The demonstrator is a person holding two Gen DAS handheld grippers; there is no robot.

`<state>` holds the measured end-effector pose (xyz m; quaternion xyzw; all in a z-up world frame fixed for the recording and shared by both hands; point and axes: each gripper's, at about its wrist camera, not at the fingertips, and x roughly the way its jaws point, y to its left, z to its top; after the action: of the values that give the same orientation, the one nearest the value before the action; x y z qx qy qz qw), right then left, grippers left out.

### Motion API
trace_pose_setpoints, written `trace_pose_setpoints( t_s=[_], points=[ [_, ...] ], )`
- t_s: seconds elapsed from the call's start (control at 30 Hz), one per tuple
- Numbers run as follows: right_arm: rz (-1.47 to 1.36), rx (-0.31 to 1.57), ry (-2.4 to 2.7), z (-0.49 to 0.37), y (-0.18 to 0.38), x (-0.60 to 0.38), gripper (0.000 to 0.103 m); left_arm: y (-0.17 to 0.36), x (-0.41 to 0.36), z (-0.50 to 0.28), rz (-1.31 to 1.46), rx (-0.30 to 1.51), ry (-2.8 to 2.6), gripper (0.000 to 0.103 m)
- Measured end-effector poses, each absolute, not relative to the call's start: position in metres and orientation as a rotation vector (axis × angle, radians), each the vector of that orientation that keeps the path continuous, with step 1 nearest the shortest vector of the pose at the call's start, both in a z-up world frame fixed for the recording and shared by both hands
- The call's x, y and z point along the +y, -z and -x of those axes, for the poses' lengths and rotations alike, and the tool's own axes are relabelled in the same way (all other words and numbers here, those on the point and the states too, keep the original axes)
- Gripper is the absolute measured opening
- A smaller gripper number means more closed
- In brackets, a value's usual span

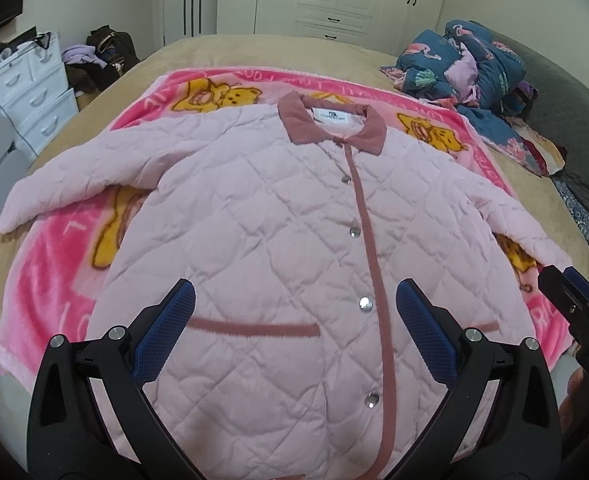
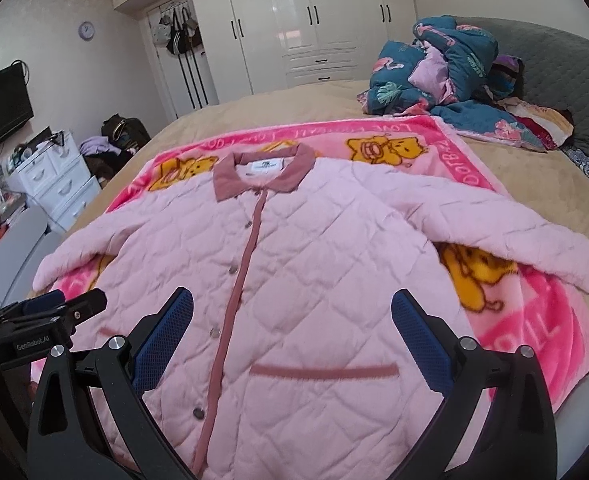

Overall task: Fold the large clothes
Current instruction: 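Move the right gripper toward the cuff of the nearest jacket sleeve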

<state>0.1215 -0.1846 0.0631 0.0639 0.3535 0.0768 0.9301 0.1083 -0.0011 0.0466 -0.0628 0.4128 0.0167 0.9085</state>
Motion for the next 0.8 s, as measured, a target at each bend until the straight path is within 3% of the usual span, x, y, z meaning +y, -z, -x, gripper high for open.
trace_pose_setpoints(
  t_s=[0.8],
  points=[
    [-0.193,0.7,-0.063,-0.197,-0.086,-0.233,0.099,-0.075,-0.03,-0.193,0.133,0.831,0.021,0.094]
  ],
)
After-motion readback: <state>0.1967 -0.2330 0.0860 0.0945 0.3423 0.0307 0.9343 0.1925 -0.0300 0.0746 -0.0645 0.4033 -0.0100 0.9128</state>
